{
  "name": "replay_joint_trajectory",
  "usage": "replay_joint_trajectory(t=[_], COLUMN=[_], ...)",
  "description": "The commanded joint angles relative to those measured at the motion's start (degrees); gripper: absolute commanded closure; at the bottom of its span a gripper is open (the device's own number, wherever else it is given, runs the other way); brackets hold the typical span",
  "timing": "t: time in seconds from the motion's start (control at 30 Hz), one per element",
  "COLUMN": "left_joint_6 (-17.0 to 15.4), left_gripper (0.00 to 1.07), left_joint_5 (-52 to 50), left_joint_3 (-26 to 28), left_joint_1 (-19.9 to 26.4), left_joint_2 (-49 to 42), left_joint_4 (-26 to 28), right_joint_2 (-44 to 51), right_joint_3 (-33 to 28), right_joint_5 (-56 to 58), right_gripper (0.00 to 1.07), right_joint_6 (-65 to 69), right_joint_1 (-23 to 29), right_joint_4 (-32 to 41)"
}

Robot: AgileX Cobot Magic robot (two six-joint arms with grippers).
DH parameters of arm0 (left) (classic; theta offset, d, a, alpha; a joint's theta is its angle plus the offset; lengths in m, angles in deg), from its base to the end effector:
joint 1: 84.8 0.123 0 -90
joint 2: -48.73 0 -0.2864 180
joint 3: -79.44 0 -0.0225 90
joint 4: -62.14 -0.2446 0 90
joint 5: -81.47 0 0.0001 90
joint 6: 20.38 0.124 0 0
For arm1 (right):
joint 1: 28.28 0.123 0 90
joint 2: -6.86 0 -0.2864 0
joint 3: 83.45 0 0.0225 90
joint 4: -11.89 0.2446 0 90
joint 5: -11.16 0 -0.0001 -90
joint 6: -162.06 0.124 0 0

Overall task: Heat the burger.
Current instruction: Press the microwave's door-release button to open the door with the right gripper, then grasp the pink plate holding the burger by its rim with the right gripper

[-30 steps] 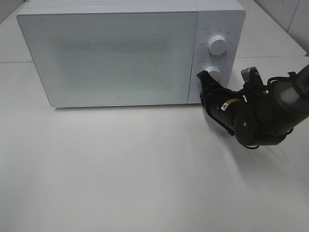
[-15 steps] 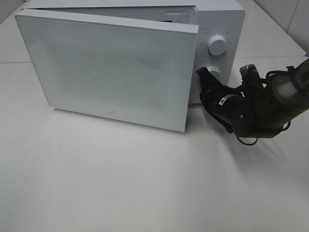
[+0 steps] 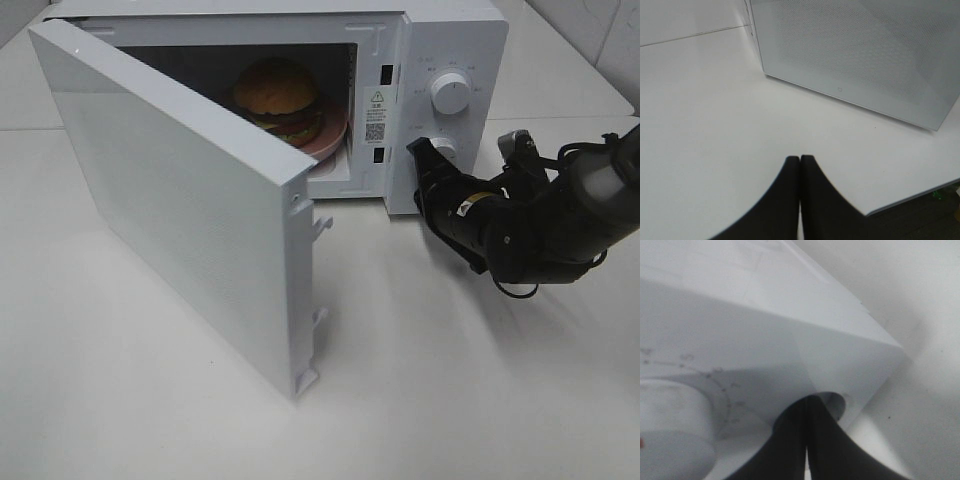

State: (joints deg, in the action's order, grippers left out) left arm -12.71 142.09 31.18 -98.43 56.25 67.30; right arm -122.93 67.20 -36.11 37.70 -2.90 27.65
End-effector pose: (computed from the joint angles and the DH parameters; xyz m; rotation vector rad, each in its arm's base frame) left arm 0.0137 -0.0133 0.2618 0.3801 1.9968 -0.1730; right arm 0.3749 0.1505 0.0750 0.8511 1.8791 0.8352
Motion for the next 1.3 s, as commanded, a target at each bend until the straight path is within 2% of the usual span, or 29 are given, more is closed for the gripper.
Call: replay_joint_trajectory(t=[0.03,0.3,0.5,0.67,0.8,0.83,1.03,1.1,1.3], left_joint_6=[-0.29,-0.29,-0.29,-0.29,-0.29,-0.29,-0.29,-0.29,-0.29], left_gripper=[1.06,1.06,1.06,1.06,1.06,1.06,1.06,1.06,1.06], left_joint_5=[-0.92,-0.92,-0.92,-0.92,-0.92,-0.92,-0.92,-0.92,-0.92], left_joint_3=[-0.23,-0.23,-0.23,-0.23,-0.23,-0.23,-0.23,-0.23,-0.23], left_joint_1=[0.17,0.17,0.17,0.17,0.17,0.17,0.17,0.17,0.17], left_joint_2=[-1.2,-1.2,-1.2,-1.2,-1.2,-1.2,-1.2,-1.2,-1.2], left_joint_4=[0.46,0.46,0.46,0.46,0.46,0.46,0.46,0.46,0.46], right_joint_2=[3.27,7.05,8.42,10.08,12.03,12.89,15.53,18.85,22.52], right_joint_3=[-3.15,-11.34,-14.78,-15.93,-15.93,-15.93,-15.87,-15.87,-15.87], right_joint_5=[-3.55,-4.87,-8.77,-11.17,-10.6,-8.77,-2.18,5.73,12.95], right_gripper=[1.07,1.07,1.07,1.07,1.07,1.07,1.07,1.07,1.07], right_joint_6=[-0.52,-4.47,-9.34,-20.63,-34.78,-39.25,-46.75,-52.94,-57.58], right_joint_1=[-0.06,-0.06,-0.06,-0.06,-0.06,-0.06,-0.06,-0.06,-0.06], right_joint_4=[-3.9,-6.07,-9.34,-13.98,-19.77,-21.49,-22.29,-22.17,-22.23])
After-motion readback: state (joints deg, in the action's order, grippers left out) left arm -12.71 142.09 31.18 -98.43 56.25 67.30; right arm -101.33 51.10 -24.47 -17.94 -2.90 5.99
